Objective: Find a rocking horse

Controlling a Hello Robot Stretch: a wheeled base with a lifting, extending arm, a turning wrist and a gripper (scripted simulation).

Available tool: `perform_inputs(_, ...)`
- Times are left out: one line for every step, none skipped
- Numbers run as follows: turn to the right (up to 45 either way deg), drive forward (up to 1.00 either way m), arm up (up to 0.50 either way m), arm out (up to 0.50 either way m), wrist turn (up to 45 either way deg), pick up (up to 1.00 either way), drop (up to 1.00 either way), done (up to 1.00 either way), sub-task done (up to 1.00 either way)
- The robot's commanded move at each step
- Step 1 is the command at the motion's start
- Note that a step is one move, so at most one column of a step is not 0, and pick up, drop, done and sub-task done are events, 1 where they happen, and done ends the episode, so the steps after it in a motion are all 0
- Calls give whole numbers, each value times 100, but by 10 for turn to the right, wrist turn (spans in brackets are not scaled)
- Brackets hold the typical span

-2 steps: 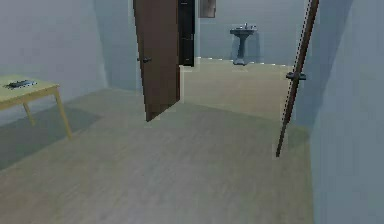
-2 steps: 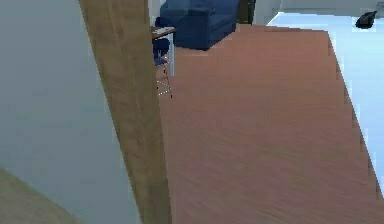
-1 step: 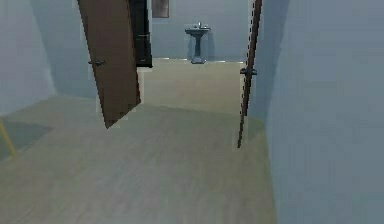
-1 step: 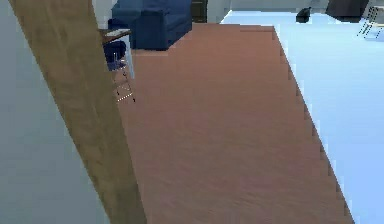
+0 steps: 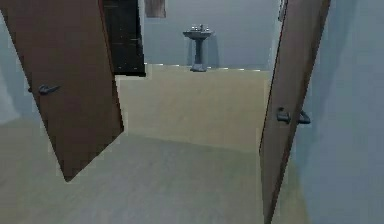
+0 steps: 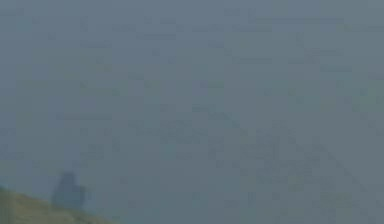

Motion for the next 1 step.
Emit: perform_inputs(30,0,0,0,0,0,0,0,0)
